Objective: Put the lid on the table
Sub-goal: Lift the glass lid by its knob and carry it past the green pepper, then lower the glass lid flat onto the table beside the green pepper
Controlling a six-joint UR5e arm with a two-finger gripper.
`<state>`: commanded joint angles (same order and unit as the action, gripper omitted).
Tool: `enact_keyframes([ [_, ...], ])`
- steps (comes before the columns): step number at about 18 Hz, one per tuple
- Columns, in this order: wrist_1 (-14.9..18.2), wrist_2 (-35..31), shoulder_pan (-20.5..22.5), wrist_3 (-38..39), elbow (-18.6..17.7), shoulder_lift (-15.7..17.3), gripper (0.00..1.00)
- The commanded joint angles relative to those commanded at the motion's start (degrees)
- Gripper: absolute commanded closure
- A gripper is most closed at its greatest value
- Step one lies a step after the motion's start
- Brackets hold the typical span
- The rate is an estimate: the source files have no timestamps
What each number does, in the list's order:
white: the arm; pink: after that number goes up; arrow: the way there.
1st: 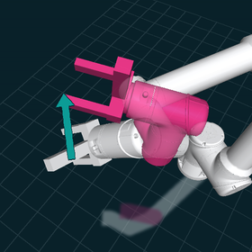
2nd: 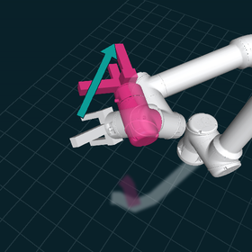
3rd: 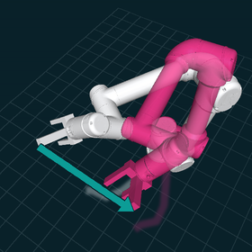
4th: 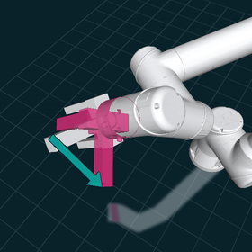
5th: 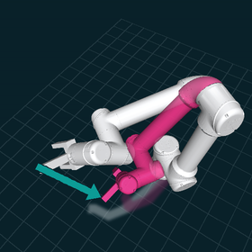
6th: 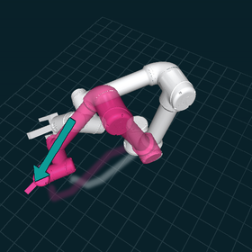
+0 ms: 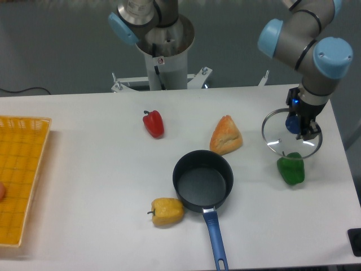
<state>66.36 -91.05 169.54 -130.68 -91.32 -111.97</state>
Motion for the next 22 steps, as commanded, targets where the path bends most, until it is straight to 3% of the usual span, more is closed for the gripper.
enact_keyframes([
  [6,-0.61,0.00,1.94,-3.61,-0.35,-1.05,0.38],
  [12,-4.13,0.00,2.38,-5.19,-0.44,-3.95,0.38],
  [22,-4.39,-0.09,3.52,-7.92,-0.88,-4.31,0.38],
])
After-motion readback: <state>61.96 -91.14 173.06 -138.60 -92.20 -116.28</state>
